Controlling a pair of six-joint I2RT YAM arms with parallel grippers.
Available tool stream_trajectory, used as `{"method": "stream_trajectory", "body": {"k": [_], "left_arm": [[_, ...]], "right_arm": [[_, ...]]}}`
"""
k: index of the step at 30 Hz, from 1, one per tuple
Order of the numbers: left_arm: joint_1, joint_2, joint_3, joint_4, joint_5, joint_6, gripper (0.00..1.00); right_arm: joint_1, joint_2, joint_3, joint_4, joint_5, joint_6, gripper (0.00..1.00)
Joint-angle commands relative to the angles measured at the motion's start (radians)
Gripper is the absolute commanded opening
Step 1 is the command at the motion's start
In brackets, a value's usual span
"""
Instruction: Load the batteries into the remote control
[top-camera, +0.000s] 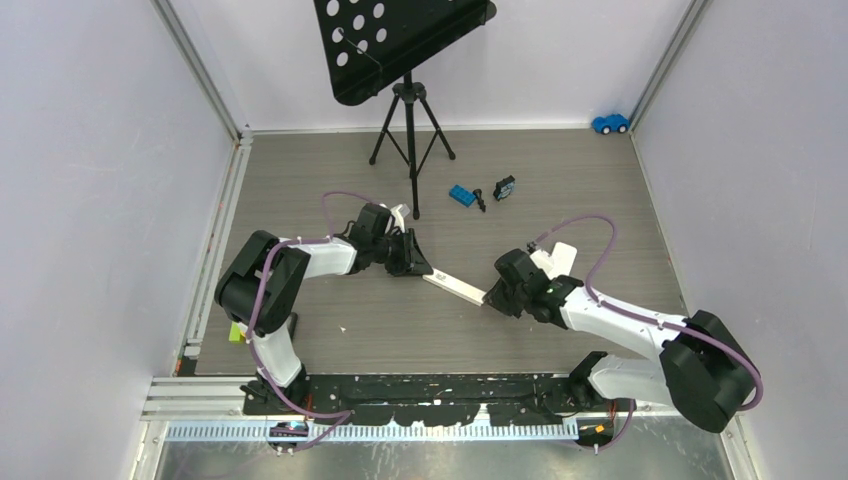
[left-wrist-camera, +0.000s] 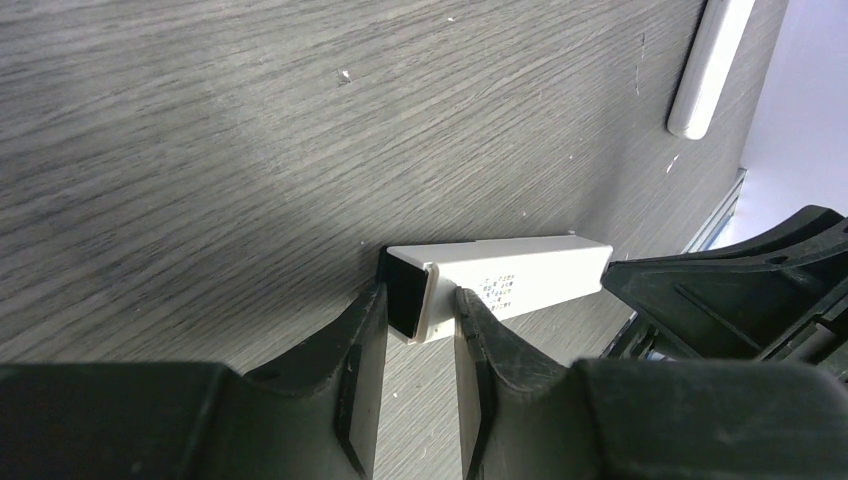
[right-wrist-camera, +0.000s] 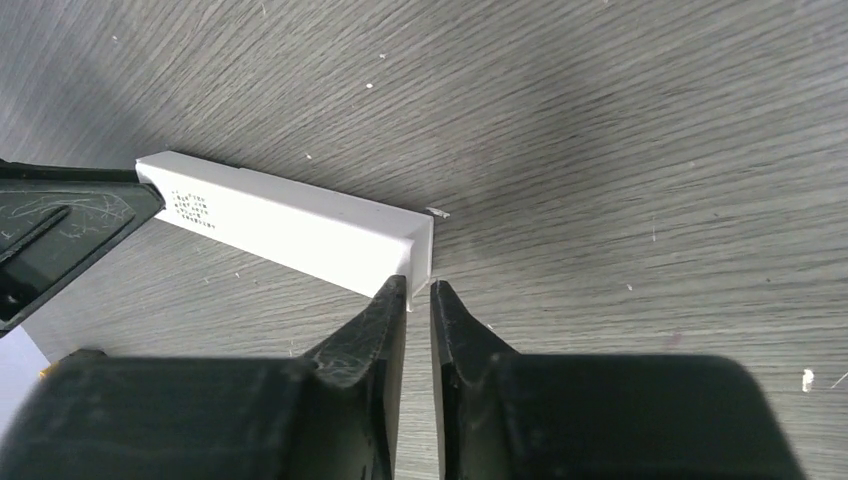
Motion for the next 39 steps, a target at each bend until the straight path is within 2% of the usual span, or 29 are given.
{"method": "stream_trajectory", "body": {"k": [1,7,11,21,26,29,32,34,36,39], "left_arm": [[-0.01,0.078,-0.057,-0.171,-0.169,0.086,0.27],[-0.01,0.082,-0.061,-0.162,-0.156,0.086,0.22],[-0.01,0.085,-0.068,-0.157,-0.15,0.083,0.17],[-0.01,0.111,-0.085,-0.137,-0.132,0.076,0.01],[-0.009,0.114,-0.076,-0.136,-0.125,0.069,0.0],[-0.008,0.082,-0.035,-0.184,-0.148,0.077,0.06],[-0.007,0.025,0.033,-0.264,-0.198,0.098,0.22],[-0.003,-0.025,0.077,-0.31,-0.243,0.107,0.37],[0.001,-0.063,0.119,-0.339,-0.274,0.11,0.55],[0.008,-0.11,0.159,-0.37,-0.313,0.113,0.66]], "right_arm": [[-0.002,0.015,0.016,0.003,0.037,-0.005,0.17],[-0.002,0.056,0.005,0.038,0.0,-0.007,0.06],[-0.002,0.101,0.001,0.082,-0.025,-0.003,0.03],[-0.002,0.194,0.04,0.109,-0.025,0.005,0.0],[-0.001,0.233,0.059,0.122,-0.033,0.009,0.01],[-0.001,0.172,0.06,0.131,-0.013,-0.029,0.04],[-0.003,0.081,0.081,0.102,-0.02,-0.145,0.11],[-0.002,0.035,0.124,0.04,-0.022,-0.24,0.2],[-0.002,0.007,0.15,-0.004,-0.028,-0.33,0.33],[-0.002,0.002,0.171,-0.019,-0.057,-0.451,0.48]]}}
